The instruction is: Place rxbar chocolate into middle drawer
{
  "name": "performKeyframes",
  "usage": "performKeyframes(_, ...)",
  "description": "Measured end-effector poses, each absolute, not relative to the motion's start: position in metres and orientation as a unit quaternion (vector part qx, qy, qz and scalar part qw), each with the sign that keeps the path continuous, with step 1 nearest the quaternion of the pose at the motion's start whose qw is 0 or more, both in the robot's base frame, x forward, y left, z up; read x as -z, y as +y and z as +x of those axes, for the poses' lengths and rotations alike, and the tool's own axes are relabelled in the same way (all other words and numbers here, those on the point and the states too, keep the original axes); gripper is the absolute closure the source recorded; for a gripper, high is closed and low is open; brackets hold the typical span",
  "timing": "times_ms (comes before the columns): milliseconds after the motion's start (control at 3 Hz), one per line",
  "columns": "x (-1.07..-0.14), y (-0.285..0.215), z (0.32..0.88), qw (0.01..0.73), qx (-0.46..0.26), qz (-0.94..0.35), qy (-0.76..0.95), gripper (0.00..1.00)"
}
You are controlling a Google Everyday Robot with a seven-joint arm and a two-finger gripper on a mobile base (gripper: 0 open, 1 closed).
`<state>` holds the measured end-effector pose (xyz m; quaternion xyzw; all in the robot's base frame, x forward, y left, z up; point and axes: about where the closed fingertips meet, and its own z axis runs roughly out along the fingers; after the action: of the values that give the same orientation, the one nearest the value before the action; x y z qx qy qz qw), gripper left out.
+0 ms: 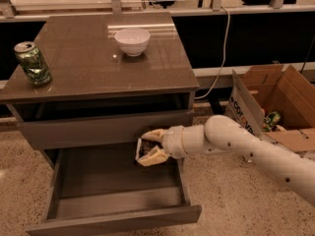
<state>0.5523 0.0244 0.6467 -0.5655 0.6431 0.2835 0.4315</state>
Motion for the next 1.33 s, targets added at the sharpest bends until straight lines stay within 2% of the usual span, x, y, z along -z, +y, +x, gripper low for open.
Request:
performKeyframes(667,-0.563,0.019,0.56,0.393,-0.296,-0.572,0.656,1.0)
performKeyframes(1333,-0.545,0.025,0.557,0.393,-0.298,-0.577,0.651,1.0)
